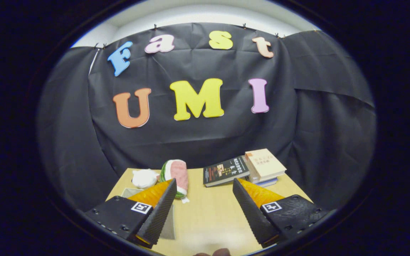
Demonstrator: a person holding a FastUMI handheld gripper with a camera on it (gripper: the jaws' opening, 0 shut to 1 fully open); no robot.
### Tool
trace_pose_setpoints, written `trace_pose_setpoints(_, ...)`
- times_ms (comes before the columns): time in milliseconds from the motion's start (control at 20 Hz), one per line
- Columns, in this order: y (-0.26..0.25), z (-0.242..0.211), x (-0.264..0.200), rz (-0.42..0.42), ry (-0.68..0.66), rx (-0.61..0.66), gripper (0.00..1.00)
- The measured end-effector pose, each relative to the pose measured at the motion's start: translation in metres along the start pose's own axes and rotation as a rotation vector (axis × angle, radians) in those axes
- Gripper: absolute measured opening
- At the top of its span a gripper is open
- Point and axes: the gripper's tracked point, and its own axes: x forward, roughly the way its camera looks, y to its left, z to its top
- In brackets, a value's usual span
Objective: Open the storage box then place both shoes into the box .Put the left shoe in first, then the right shoe, with the right side of both shoes facing outward in a uniform manner.
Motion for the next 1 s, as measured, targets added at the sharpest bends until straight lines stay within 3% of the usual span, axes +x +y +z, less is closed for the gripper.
trace_pose_setpoints(450,-0.036,0.042,-0.049,0.054,-0.206,0.016,0.96)
trace_pose_setpoints(1000,-0.038,0.051,-0.039,0.087,-0.238,0.015,0.96)
